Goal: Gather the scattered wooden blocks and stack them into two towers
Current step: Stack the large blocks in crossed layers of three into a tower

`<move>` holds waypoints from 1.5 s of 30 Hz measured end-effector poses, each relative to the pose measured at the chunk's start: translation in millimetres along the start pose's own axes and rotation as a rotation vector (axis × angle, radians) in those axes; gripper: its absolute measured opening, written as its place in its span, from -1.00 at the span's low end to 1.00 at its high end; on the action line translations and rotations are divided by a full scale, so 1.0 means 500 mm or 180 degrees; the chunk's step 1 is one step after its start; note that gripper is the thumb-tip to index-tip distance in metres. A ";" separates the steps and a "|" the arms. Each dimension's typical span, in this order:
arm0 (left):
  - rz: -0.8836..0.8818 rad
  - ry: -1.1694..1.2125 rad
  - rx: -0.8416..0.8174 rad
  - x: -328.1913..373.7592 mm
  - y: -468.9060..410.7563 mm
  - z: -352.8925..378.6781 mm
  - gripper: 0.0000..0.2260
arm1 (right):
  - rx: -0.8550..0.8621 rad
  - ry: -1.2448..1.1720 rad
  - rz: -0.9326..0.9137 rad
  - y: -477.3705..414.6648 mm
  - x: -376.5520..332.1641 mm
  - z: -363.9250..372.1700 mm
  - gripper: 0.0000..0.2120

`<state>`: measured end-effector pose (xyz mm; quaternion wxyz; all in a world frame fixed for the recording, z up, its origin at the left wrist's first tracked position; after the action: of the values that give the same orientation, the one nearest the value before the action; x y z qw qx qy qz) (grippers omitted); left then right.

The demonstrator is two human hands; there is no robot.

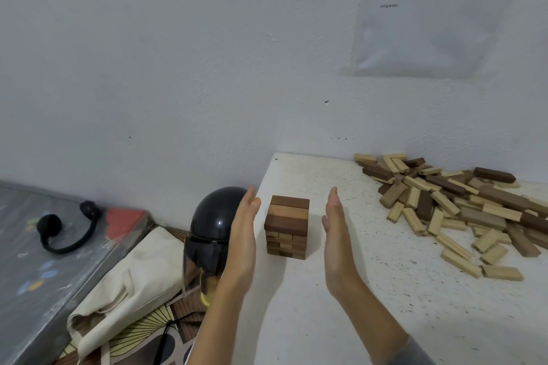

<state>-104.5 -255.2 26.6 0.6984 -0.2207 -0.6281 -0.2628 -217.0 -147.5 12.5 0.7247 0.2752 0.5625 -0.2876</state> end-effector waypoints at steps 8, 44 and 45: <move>0.0844 -0.0228 -0.0189 0.136 0.020 0.076 -0.64 | 0.0273 0.0490 -0.0642 0.014 -0.103 -0.094 -0.65; 0.1261 -0.2850 -0.1176 -0.081 -0.136 0.624 -0.78 | 0.0997 0.3719 -0.1139 -0.077 -0.140 -0.599 -0.72; 0.1291 -0.2933 -0.1191 -0.083 -0.136 0.628 -0.76 | 0.0994 0.3704 -0.1152 -0.078 -0.137 -0.603 -0.72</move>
<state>-390.2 -102.8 19.4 0.3359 -0.5508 -0.7567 -0.1060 -457.3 50.7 11.4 0.1911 0.3897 0.8538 -0.2877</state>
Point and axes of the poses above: each hand's wrist, its own y-axis away from the middle knuckle, its own z-axis out of the palm, x = y × z, the point moved 10 cm from there along -y, towards the middle knuckle, and after that the axes turned 5 degrees about -x, right-handed, at the moved point
